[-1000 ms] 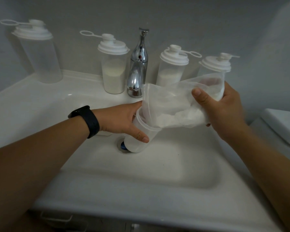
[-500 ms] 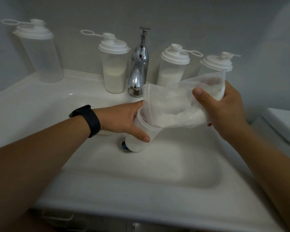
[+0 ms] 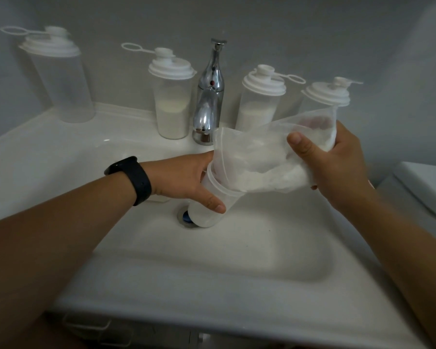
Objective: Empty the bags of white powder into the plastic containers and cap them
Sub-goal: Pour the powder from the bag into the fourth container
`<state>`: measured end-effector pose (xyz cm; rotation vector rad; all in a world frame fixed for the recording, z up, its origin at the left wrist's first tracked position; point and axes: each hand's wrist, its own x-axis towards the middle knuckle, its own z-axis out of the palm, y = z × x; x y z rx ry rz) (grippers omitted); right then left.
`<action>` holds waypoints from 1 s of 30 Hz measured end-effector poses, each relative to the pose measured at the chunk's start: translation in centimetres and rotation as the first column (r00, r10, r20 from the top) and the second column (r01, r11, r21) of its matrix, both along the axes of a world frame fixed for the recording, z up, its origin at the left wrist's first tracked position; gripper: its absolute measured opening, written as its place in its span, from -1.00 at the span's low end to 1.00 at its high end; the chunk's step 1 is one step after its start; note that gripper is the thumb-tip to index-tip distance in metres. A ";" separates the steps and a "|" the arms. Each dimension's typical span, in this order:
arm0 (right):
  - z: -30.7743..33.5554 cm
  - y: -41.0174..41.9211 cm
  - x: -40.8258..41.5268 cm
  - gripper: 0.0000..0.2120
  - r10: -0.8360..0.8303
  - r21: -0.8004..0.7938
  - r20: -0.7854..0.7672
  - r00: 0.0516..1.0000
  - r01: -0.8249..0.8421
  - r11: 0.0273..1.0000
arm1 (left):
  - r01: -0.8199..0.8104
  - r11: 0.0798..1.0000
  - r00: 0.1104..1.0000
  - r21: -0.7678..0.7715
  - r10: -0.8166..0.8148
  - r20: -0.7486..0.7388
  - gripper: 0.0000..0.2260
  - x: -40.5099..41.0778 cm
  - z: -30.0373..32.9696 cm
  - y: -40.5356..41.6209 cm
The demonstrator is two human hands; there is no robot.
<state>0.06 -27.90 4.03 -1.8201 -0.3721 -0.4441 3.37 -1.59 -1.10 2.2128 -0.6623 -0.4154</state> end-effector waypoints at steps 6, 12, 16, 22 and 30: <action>0.0 0.0 0.0 -0.79 -0.009 0.001 0.000 1.000 0.009 1.000 | -0.004 1.000 1.000 -0.004 0.004 -0.009 -0.10 0.0 -0.1 0.0; 0.0 -0.1 0.1 -0.79 0.005 0.003 -0.008 1.000 -0.005 1.000 | -0.001 1.000 1.000 0.006 0.001 -0.002 -0.13 0.1 0.0 0.0; 0.0 -0.1 0.1 -0.78 0.013 0.010 0.002 1.000 -0.013 1.000 | 0.000 1.000 1.000 0.005 0.000 0.002 -0.12 0.0 0.0 -0.1; 0.1 -0.1 0.2 -0.81 0.012 0.014 0.023 1.000 -0.013 1.000 | 0.008 1.000 1.000 0.003 -0.008 0.001 -0.13 0.1 -0.1 0.0; 0.1 -0.1 0.1 -0.80 0.019 0.004 0.024 1.000 -0.019 1.000 | 0.005 1.000 1.000 0.001 -0.005 -0.004 -0.14 0.1 -0.1 0.0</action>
